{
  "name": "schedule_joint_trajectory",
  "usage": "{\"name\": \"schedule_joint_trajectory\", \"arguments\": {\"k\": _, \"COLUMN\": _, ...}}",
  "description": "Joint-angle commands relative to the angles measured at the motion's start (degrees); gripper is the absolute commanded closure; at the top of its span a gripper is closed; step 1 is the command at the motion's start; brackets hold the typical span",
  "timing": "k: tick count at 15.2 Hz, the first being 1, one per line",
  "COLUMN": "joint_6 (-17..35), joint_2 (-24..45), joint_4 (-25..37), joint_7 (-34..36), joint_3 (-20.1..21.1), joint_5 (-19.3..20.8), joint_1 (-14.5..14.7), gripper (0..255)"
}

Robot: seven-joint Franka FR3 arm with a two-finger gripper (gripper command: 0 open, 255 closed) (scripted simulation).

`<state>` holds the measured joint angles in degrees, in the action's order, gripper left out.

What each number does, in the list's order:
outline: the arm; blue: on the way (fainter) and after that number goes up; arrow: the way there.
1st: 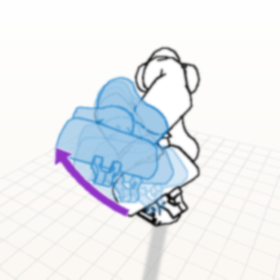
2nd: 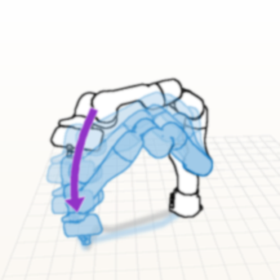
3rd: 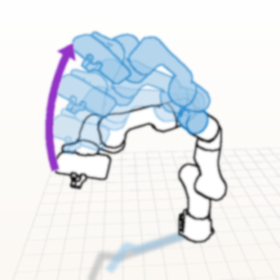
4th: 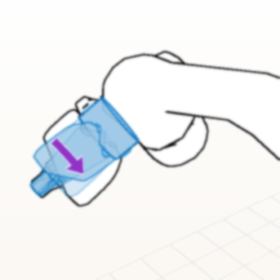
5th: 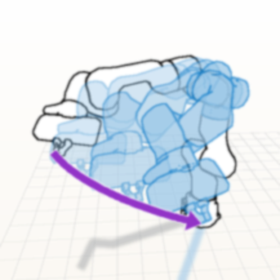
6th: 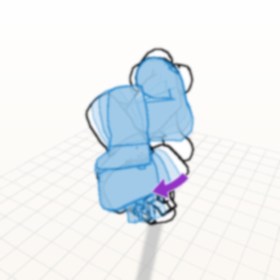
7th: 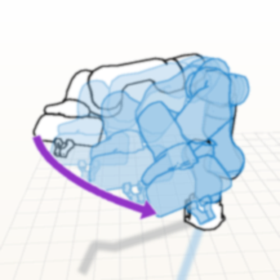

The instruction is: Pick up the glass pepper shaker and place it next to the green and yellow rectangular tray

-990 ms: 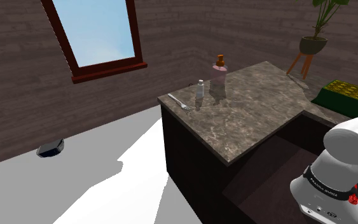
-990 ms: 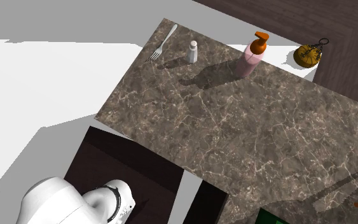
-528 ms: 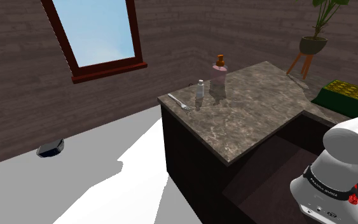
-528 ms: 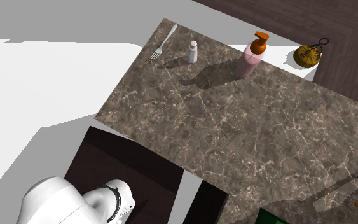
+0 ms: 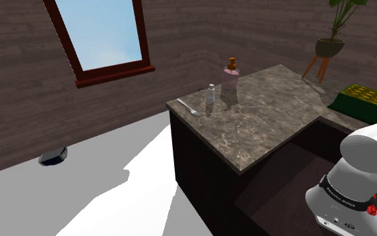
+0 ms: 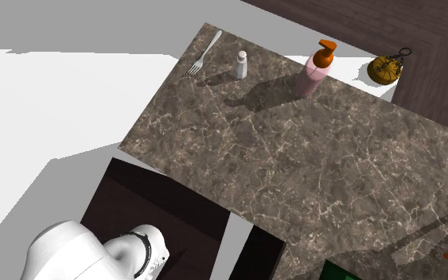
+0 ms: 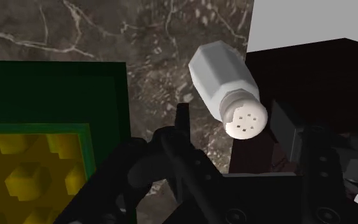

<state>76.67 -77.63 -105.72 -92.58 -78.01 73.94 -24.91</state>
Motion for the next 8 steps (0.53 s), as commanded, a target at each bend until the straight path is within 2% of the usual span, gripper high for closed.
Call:
{"name": "schedule_joint_trajectory", "arguments": {"k": 1, "joint_6": 0.00, "joint_2": 0.00, "joint_4": 0.00, "joint_7": 0.00, "joint_3": 0.00, "joint_5": 0.00, "joint_1": 0.00, "gripper": 0}}
{"name": "schedule_joint_trajectory", "arguments": {"k": 5, "joint_6": 0.00, "joint_2": 0.00, "joint_4": 0.00, "joint_7": 0.00, "joint_3": 0.00, "joint_5": 0.00, "joint_1": 0.00, "gripper": 0}}
{"name": "schedule_joint_trajectory", "arguments": {"k": 8, "joint_6": -2.89, "joint_2": 2.51, "joint_4": 3.73, "joint_7": -0.76, "joint_3": 2.74, "joint_5": -2.56, "joint_1": 1.68, "gripper": 0}}
